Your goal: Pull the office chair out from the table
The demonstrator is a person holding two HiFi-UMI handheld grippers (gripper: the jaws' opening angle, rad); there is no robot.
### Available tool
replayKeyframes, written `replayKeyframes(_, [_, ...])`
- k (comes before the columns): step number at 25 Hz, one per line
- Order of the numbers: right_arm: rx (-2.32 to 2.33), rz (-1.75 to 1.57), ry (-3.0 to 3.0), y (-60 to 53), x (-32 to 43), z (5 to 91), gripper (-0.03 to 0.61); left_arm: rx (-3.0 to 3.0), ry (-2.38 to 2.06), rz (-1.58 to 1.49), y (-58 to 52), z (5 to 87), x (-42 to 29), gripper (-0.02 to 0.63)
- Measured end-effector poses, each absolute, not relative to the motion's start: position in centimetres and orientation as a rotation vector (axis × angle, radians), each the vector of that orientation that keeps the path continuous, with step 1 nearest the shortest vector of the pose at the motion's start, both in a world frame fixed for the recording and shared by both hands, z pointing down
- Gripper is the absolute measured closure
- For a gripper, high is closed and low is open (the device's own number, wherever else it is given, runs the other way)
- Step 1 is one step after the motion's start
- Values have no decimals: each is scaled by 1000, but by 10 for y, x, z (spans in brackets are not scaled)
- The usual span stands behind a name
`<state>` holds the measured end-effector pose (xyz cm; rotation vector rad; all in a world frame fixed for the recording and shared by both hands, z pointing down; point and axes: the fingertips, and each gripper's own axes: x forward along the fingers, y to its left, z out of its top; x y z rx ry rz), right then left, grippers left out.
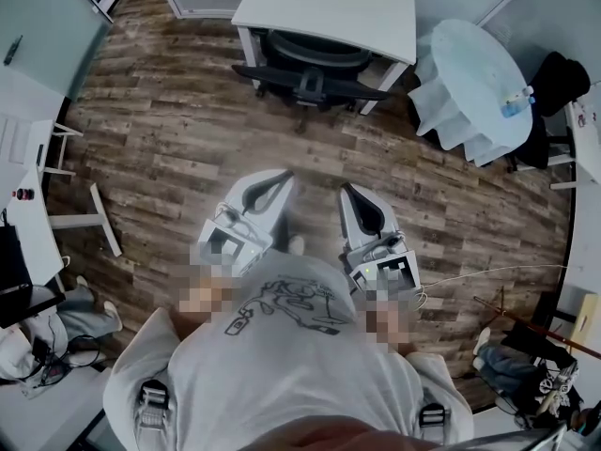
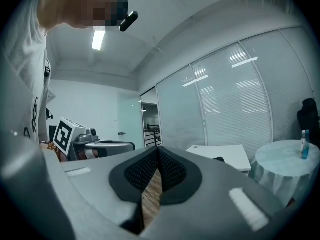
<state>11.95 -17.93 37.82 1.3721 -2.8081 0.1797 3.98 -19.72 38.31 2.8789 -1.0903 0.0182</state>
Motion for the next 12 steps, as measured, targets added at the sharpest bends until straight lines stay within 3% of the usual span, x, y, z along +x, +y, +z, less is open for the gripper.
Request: replayKeyframes(12, [1381,99,-2715,-289,104,399,566,2937,-1076,142,-319,412,20,609])
